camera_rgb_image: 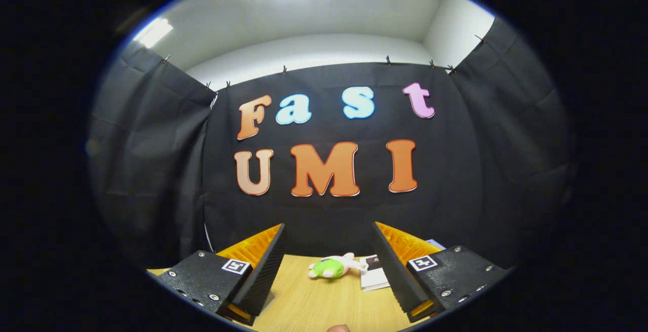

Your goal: Open the storage box then place both shoes into the box .Put the left shoe in first, then the right shoe, with the right side of both shoes facing outward in a uniform manner.

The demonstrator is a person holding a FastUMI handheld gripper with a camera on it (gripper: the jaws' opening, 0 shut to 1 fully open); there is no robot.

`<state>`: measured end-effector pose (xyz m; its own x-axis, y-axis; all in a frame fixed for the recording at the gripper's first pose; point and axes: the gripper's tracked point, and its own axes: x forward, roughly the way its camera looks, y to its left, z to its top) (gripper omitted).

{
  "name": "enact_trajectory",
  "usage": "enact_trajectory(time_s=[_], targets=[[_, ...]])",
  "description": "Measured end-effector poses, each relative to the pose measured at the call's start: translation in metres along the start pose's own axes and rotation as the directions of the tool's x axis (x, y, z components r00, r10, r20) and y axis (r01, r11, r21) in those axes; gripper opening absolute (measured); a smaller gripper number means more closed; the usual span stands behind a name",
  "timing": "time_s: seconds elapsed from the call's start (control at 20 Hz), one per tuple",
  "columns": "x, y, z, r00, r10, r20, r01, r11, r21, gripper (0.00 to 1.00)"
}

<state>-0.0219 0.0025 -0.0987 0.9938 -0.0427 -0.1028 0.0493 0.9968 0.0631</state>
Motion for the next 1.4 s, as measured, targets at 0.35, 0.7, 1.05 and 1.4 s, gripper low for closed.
enact_trajectory(time_s=[0.35, 0.7, 1.05, 1.4], targets=[[-0.041, -0.017, 0.017, 0.994, -0.017, 0.108, 0.021, 0.999, -0.042, 0.98], [-0.061, -0.02, 0.017, 0.989, -0.002, 0.15, 0.008, 0.999, -0.039, 0.98], [-0.068, -0.02, 0.021, 0.987, -0.007, 0.161, 0.01, 1.0, -0.02, 0.98], [-0.07, -0.003, 0.023, 0.987, 0.034, 0.157, -0.033, 0.999, -0.011, 0.98]])
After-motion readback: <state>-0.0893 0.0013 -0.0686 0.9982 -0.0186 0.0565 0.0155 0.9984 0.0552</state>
